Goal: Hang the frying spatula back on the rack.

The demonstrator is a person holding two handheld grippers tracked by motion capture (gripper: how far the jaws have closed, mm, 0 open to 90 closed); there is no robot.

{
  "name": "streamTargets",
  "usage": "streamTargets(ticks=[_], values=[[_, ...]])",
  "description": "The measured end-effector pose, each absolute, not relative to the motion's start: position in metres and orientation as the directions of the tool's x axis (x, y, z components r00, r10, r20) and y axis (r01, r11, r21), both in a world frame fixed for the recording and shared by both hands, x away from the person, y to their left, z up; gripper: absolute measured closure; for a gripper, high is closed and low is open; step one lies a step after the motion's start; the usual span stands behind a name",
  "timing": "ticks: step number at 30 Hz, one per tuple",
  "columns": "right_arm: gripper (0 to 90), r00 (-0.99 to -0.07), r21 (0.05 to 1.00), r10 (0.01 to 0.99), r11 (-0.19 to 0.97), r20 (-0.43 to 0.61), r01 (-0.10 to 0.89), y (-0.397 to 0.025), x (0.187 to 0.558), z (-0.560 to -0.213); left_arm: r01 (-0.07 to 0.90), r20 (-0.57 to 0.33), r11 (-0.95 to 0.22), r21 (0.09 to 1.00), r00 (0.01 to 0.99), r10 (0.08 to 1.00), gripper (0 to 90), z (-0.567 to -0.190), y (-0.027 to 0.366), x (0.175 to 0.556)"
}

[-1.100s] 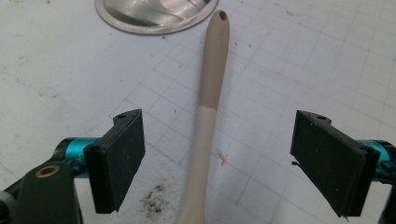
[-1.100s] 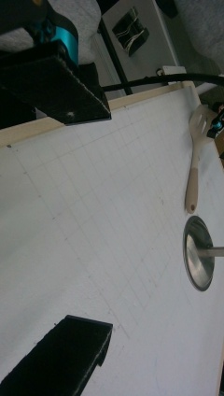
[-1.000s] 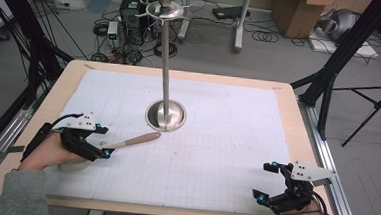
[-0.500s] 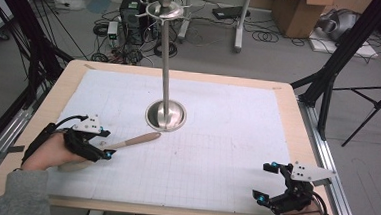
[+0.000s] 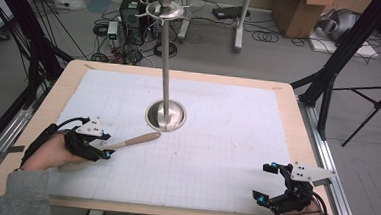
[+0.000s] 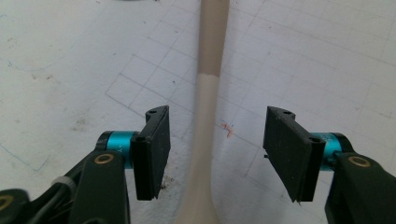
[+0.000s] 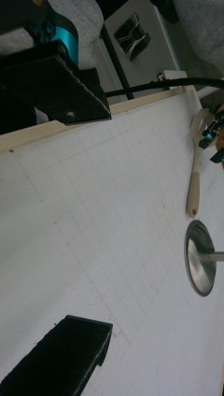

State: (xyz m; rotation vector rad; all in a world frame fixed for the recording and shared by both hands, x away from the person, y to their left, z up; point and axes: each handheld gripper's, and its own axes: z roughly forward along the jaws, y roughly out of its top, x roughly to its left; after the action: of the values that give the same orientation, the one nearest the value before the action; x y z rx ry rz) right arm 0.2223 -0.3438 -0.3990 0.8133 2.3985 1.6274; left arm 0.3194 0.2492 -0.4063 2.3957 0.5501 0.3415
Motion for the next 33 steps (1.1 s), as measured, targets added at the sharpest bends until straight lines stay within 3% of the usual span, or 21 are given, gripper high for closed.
streamTargets(ticks=[33], values=[[0.4,-0.848,0.892,0.497,0.275,0.186,0.358,-0.3441,0.2214,-0.3991,0.303,0.143,-0.75,0.588,0.874,0.465,57.2,-0.4148,0.2483,0.3208]])
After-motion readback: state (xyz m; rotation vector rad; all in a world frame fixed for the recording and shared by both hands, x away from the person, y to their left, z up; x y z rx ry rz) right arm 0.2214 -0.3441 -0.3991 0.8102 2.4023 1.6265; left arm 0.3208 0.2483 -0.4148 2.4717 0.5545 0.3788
